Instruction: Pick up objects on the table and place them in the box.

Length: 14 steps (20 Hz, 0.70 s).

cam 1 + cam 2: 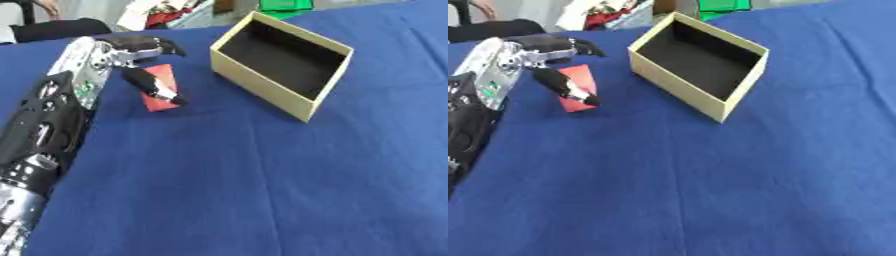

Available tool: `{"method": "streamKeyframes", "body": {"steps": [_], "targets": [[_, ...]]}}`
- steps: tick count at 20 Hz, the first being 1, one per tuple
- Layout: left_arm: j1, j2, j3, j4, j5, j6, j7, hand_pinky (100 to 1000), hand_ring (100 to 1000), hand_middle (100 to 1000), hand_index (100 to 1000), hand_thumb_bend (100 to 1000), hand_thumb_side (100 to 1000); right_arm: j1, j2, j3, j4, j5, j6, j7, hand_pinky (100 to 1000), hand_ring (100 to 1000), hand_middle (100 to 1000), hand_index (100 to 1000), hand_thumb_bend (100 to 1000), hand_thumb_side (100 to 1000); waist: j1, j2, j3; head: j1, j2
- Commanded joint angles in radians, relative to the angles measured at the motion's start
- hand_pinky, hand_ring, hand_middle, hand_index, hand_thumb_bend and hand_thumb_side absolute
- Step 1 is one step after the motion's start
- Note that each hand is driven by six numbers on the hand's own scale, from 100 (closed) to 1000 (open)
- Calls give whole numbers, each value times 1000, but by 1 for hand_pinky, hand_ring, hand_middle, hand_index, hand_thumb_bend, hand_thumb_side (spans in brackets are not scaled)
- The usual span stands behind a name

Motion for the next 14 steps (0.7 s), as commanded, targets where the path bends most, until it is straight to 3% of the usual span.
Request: {"method": "streamKeyframes", "body": {"steps": [1, 8, 14], "targets": [[-13, 17, 12, -8, -13, 2, 18, 946, 929, 868, 959, 728, 747, -12, -11, -5, -17, -3, 0, 0, 772, 759, 796, 794, 100, 879, -5, -17, -3, 5, -15], [-7, 15, 6, -10, -27, -2, 38, 910, 854, 661, 908, 656, 719, -8, -11, -7, -17, -3, 2, -2, 772, 759, 796, 794, 100, 882, -6, -15, -2, 2, -11], [-3, 16, 2, -14, -21, 4, 50, 855, 782, 580, 870, 500, 588, -6, -9, -8, -17, -3, 4, -5, 772, 759, 796, 794, 100, 883, -7, -15, -1, -1, -9]]}}
